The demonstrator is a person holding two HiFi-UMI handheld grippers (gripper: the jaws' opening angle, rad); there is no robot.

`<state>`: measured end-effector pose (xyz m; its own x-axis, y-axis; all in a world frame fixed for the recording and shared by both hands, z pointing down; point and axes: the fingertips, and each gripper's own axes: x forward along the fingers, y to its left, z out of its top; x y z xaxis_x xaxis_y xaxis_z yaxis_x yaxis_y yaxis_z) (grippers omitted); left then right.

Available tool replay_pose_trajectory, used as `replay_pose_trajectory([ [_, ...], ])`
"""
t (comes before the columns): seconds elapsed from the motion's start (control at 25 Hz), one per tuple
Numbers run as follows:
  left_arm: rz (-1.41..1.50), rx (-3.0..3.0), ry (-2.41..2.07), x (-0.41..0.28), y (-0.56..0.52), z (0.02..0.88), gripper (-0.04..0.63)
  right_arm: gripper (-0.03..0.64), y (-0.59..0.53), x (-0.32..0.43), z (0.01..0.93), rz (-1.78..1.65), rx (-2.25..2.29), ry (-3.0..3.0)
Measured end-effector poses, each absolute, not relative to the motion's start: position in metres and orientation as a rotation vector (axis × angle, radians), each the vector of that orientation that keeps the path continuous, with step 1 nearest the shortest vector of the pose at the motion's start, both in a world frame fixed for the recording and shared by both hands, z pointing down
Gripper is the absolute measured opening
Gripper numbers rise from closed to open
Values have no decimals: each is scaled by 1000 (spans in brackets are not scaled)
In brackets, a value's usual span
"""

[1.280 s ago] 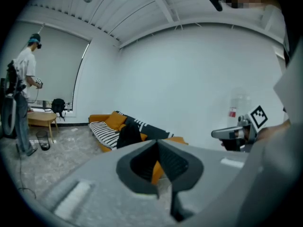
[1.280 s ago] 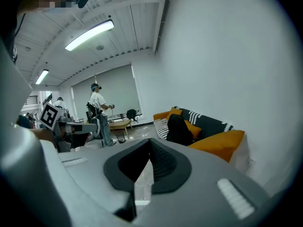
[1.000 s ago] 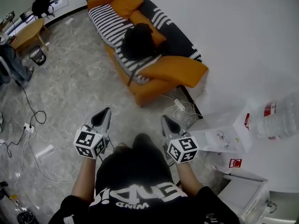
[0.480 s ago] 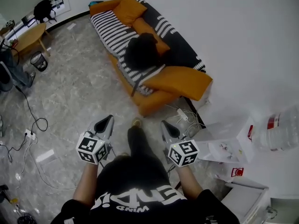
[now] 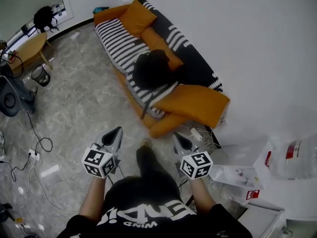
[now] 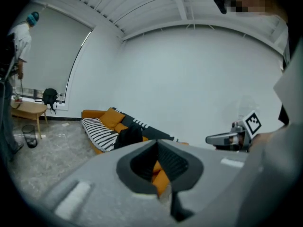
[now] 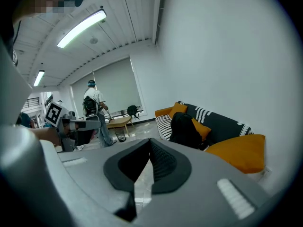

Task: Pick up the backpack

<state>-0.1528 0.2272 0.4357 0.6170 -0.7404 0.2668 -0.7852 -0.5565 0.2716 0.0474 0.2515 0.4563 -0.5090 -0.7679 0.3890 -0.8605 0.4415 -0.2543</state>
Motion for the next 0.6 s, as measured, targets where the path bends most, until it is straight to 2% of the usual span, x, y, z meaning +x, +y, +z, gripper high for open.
replay_pose_trajectory([
  [0.6,165,2464,-1256,-109,30,414,-2,0,50,102,432,629,1435,-2506],
])
